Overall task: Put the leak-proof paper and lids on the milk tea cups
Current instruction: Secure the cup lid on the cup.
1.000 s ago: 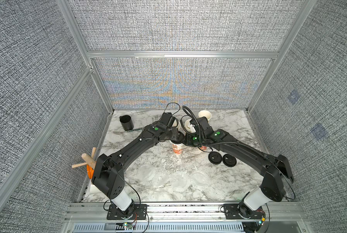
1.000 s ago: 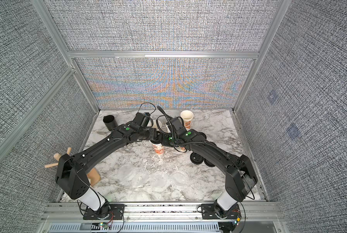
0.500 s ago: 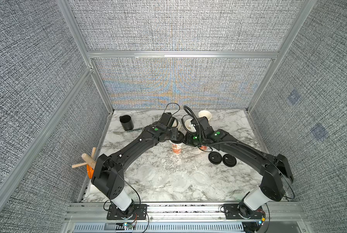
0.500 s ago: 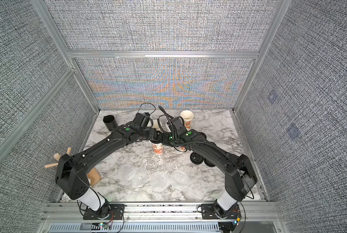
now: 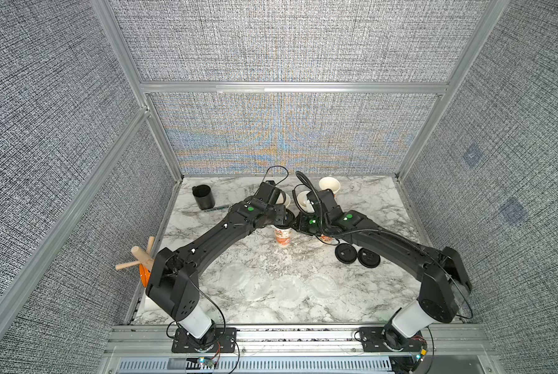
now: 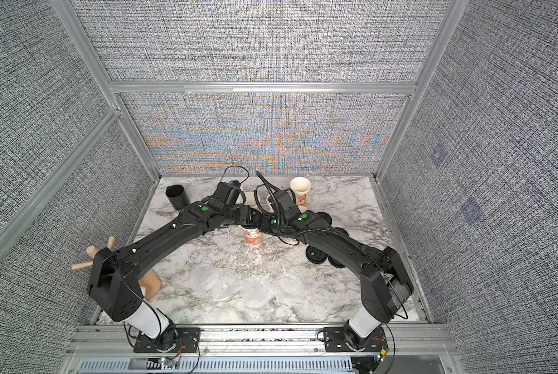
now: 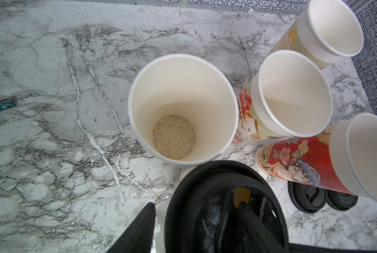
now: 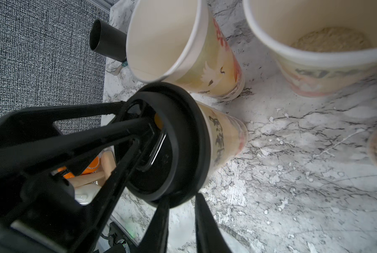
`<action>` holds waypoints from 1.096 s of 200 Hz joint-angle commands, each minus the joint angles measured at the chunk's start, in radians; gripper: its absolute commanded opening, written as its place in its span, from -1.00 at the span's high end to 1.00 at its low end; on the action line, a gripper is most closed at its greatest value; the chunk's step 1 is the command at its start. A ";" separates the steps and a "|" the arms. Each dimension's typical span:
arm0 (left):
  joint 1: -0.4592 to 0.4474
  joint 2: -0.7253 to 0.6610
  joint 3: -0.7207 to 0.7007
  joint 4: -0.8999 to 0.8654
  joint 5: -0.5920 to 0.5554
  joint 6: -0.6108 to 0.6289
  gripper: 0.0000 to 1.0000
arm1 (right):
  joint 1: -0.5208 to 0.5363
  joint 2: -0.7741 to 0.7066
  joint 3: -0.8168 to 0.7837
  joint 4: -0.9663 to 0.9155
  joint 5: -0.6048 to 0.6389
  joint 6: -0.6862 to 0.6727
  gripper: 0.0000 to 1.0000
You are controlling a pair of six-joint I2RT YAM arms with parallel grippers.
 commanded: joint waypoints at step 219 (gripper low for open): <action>-0.002 -0.024 -0.059 -0.234 0.025 -0.001 -0.21 | -0.025 0.006 0.231 -0.289 0.123 -0.111 0.20</action>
